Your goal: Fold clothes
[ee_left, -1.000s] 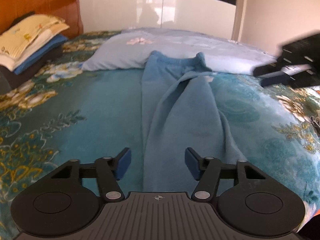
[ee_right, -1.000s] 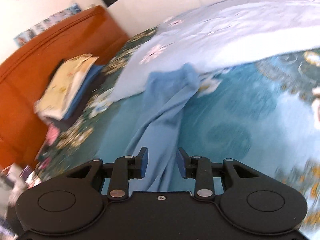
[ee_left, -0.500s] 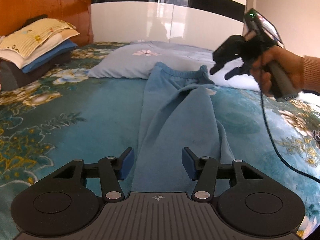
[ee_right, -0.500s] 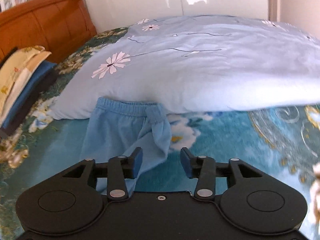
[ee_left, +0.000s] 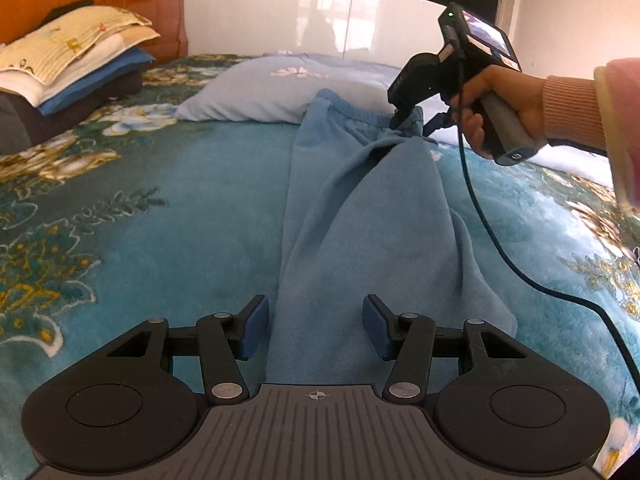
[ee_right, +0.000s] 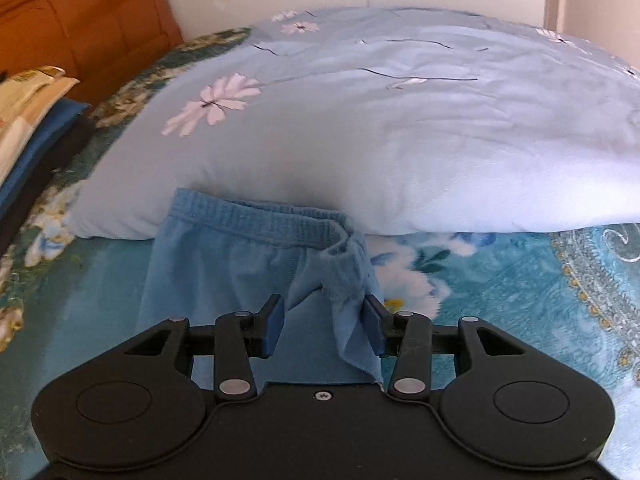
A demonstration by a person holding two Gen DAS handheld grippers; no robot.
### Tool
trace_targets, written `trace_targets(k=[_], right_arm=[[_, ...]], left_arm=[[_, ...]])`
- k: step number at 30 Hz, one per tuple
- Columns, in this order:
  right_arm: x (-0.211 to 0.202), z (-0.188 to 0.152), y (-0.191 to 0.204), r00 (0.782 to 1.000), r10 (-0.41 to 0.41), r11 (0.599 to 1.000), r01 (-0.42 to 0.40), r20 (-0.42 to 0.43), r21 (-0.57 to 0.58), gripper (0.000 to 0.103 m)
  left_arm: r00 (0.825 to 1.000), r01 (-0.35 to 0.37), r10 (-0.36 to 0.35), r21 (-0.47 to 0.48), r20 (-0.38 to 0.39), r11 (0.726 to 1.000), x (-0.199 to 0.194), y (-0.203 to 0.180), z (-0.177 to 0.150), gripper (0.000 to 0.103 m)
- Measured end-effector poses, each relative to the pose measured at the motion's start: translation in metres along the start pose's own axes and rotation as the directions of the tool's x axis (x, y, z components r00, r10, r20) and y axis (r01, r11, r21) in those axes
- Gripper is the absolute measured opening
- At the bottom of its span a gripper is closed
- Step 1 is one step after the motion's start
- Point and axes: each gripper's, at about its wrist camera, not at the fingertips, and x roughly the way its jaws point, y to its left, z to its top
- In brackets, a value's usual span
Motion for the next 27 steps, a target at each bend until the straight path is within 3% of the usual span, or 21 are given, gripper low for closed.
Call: trace_targets(k=[2, 4, 7, 12, 17, 21, 25, 27], right_arm=[[0.004, 0.004, -0.002, 1.000, 0.003, 1.000, -0.002, -0.015, 0.015, 0.040], [0.007, 0.007, -0.007, 0.999, 0.023, 0.998, -0.022, -0.027, 0.051, 0.022], [0.009, 0.010, -0.011, 0.999, 0.016, 0.998, -0.014, -0.043, 0.066, 0.008], [0.002, 0.017, -0.020, 1.000, -0.009, 0.992, 0.012, -0.024, 0.124, 0.006], [-0.017, 0.036, -0.026, 0.995, 0.082, 0.959, -0.093, 0.051, 0.267, 0.006], [-0.031, 0.057, -0.021, 0.979, 0.161, 0.905, -0.197, 0.127, 0.377, 0.006], [-0.025, 0.075, 0.008, 0.965, 0.199, 0.902, -0.248, 0.169, 0.354, 0.005], [-0.014, 0.081, 0.027, 0.964, 0.220, 0.909, -0.258, 0.151, 0.328, 0.005]], left_arm=[[1.000, 0.003, -0.003, 0.008, -0.001, 1.000, 0.000, 0.000, 0.001, 0.049], [1.000, 0.008, -0.008, 0.013, -0.004, 1.000, 0.002, 0.000, 0.002, 0.049], [1.000, 0.016, -0.015, 0.009, -0.005, 1.000, 0.003, 0.000, 0.002, 0.049], [1.000, 0.029, -0.029, -0.001, -0.005, 1.000, 0.005, 0.001, 0.001, 0.049], [0.999, 0.038, -0.038, -0.007, -0.008, 0.999, 0.006, 0.002, 0.001, 0.050], [0.999, 0.040, -0.040, -0.001, -0.013, 0.999, 0.008, 0.002, 0.002, 0.053], [0.999, 0.042, -0.042, 0.010, -0.017, 0.999, 0.008, 0.002, 0.003, 0.054], [0.999, 0.041, -0.041, 0.013, -0.021, 0.999, 0.010, 0.002, 0.003, 0.055]])
